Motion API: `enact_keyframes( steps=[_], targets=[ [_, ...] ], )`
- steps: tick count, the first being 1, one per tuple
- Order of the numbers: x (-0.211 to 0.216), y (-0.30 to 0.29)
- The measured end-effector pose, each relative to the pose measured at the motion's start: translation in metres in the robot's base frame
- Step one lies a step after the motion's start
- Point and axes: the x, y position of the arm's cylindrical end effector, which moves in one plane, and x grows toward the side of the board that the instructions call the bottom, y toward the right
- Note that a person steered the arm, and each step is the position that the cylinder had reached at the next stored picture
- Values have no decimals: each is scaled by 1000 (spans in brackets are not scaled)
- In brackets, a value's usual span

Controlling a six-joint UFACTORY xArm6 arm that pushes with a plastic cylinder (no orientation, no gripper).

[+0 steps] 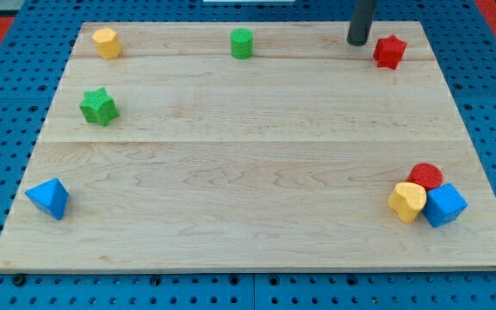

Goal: Move the red star close to the yellow heart

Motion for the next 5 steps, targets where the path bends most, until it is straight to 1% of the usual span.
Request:
enact_keyframes(
  steps=[1,2,3,4,5],
  targets=[
    [-2,59],
    [37,78],
    [83,57],
    [76,61],
    [37,71]
  ],
)
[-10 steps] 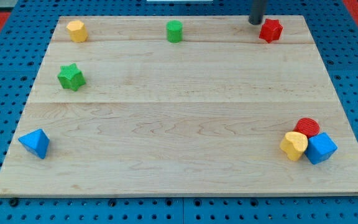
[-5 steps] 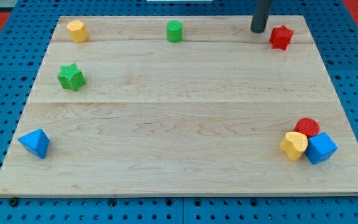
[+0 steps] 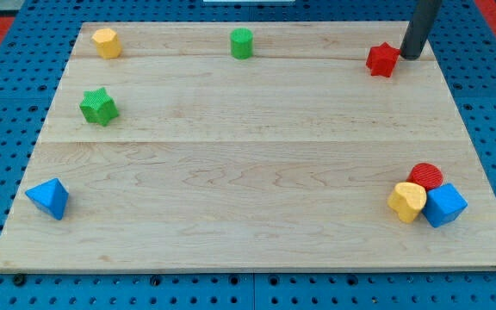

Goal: Move the red star close to the yellow heart

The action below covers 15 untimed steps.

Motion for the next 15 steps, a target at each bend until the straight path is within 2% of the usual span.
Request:
enact_keyframes(
  steps=[1,2,3,4,5,6,7,8,9,12,13,14,15],
  targets=[
    [-31,-8],
    [2,-50],
    [71,-63],
    [71,-63],
    [36,-62],
    [60,-60],
    [119,-60],
    [139,-60],
    [112,-46],
    [171,-33],
    [141,-30],
    [154,-42],
    [205,-68]
  ],
)
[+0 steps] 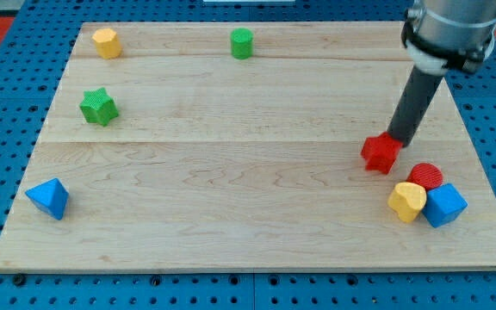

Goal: Move the red star close to the yellow heart

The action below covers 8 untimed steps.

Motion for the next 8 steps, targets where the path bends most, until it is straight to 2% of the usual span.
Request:
enact_keyframes(
  steps=[1,2,3,5,7,8],
  targets=[
    [-1,-1],
    [-31,-5],
    [-36,-44],
    [15,-49],
    [16,-58],
    [0,-60]
  ],
)
